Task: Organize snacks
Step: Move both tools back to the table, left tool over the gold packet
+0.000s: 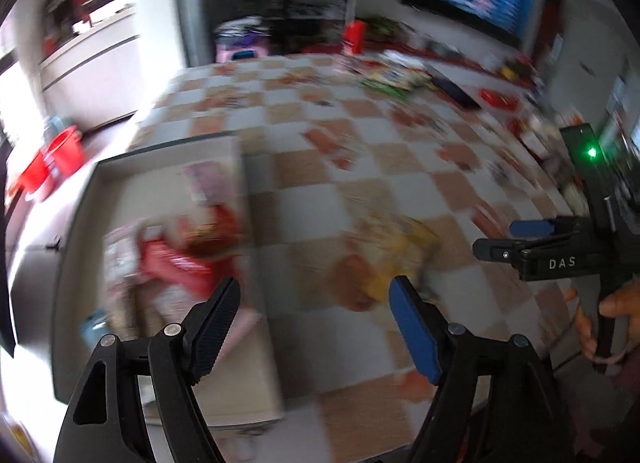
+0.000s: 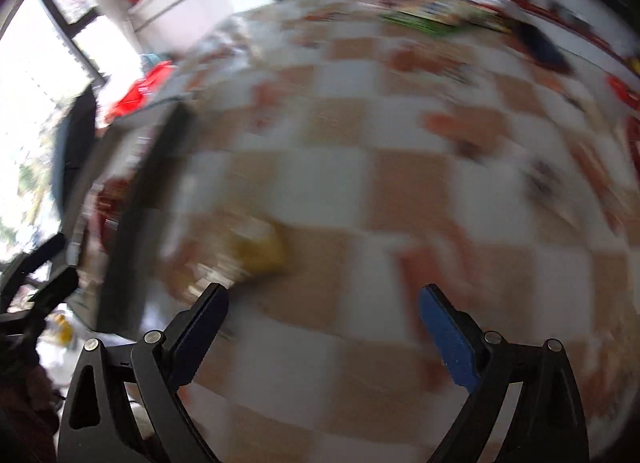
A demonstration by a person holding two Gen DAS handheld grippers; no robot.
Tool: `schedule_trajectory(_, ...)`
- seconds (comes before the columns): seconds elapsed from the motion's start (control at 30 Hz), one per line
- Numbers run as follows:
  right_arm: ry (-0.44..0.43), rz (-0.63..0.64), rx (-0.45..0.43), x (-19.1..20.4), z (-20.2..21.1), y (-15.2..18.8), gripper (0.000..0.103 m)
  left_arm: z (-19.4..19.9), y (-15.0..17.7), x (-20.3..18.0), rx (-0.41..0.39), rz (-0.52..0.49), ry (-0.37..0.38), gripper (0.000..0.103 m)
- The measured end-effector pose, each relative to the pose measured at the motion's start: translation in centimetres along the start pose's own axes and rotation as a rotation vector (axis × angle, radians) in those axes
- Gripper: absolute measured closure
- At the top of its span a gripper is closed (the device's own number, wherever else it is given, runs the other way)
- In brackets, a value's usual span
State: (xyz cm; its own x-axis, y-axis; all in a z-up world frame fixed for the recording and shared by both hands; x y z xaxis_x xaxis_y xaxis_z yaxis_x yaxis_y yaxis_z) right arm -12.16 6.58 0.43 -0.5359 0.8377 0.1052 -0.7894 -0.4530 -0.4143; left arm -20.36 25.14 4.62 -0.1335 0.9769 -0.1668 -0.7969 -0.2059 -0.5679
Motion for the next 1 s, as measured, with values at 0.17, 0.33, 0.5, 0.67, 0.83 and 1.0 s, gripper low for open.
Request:
schedule_trajectory(0.17, 0.109, -0.039, 0.042, -4.5, 1.0, 4.8, 0.000, -3.5, 0.6, -4.4, 0.069, -0.110, 0.005, 0.023)
schedule_trajectory(0.33, 0.211, 0.057, 0.025, -5.5, 1.3, 7.0, 0.000, -6.6, 0.6, -6.4, 0.121, -0.162, -0.038, 0.023)
schedule_trajectory(0.5, 0.219, 0.057, -0.040, -5.4, 1.5, 7.3, 0.000, -8.6, 1.2, -7.1, 0.138, -0.169, -0.091, 0.023)
schedule_trajectory(0.67, 0.237, 0.060, -0.110, -5.1, 1.5, 7.7, 0.000, -9.1, 1.7, -7.3, 0.104, -0.082, -0.045, 0.017)
schedule_trajectory(0.83, 0.248, 0.060, -0.142, -4.8, 1.6, 7.9, 0.000, -9.5, 2.0, -6.3, 0.069, -0.008, -0.053, 0.000)
schedule_trajectory(1.0, 0.248, 0.061, -0.146, -4.8, 1.7, 7.9, 0.000, -9.2, 2.3, -6.2, 0.039, 0.003, -0.055, 0.000)
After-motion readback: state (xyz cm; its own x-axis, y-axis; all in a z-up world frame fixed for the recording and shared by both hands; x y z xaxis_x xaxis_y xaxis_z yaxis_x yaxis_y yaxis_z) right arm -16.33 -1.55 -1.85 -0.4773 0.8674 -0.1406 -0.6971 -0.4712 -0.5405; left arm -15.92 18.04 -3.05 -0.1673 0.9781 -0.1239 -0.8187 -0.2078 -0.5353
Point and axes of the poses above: each gripper's, at about its wrist camera, not at the fingertips, and z roughly against the way its jaws point, x to its left, y to its underside, the point moved 4 cm from there along -z, roughly the way its jaws point, and after that the axes turned 13 degrees about z, right-handed, at the moved point
